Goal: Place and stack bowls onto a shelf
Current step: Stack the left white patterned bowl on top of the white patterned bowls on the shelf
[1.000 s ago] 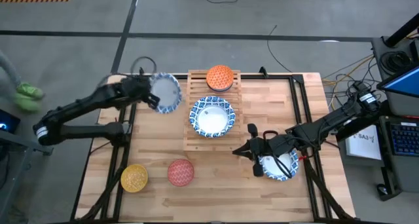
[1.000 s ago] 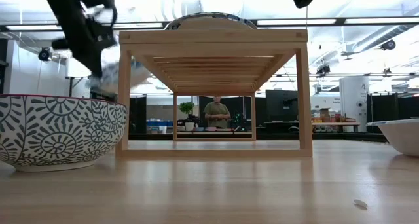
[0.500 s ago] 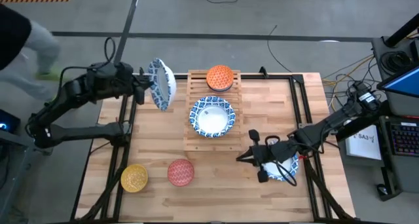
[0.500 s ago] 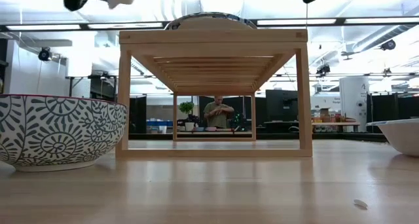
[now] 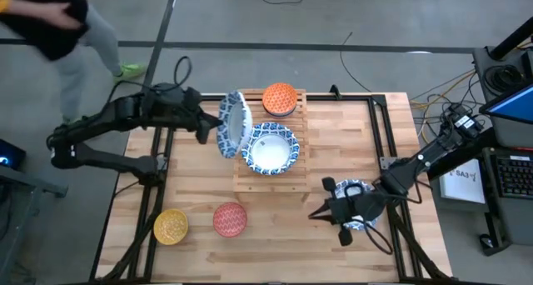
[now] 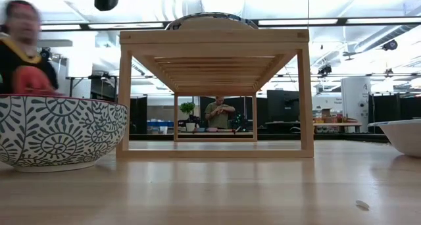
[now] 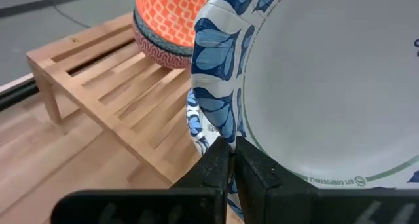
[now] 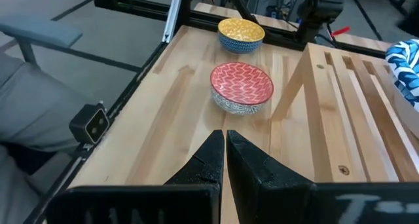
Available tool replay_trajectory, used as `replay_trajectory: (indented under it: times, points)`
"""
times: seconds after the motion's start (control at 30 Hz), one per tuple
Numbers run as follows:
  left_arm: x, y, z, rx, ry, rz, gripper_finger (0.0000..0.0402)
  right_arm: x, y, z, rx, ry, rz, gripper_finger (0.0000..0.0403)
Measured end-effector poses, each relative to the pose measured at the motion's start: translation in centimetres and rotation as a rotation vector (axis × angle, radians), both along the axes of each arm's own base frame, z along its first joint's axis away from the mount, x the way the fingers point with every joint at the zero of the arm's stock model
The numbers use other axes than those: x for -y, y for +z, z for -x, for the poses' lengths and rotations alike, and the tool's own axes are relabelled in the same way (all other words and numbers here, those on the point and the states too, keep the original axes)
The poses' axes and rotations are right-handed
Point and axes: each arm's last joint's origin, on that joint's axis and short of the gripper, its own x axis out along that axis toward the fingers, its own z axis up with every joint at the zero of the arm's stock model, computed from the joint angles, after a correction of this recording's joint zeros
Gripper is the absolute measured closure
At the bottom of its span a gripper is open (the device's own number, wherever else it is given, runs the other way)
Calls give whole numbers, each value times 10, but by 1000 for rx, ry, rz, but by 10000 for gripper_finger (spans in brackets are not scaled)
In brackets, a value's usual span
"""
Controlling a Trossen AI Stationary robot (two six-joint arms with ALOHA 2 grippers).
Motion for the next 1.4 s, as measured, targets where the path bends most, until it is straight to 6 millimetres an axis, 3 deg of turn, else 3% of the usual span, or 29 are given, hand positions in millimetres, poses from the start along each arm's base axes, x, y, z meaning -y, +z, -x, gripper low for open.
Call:
replay_trajectory:
  times: [0.4,0.67,1.0,1.4]
  points:
    - [-10,-2,-60,-161,-33,10,401,-6,1,6,4,31,14,394]
    - [-16,-9,-88,-273,-59,4,401,-6,0,7,-10,31,24,394]
    - [-20,-19,-107,-365,-64,19,387,-5,-2,7,-21,31,32,394]
    - [-20,-20,-108,-374,-70,14,343,-5,-2,7,-23,31,34,394]
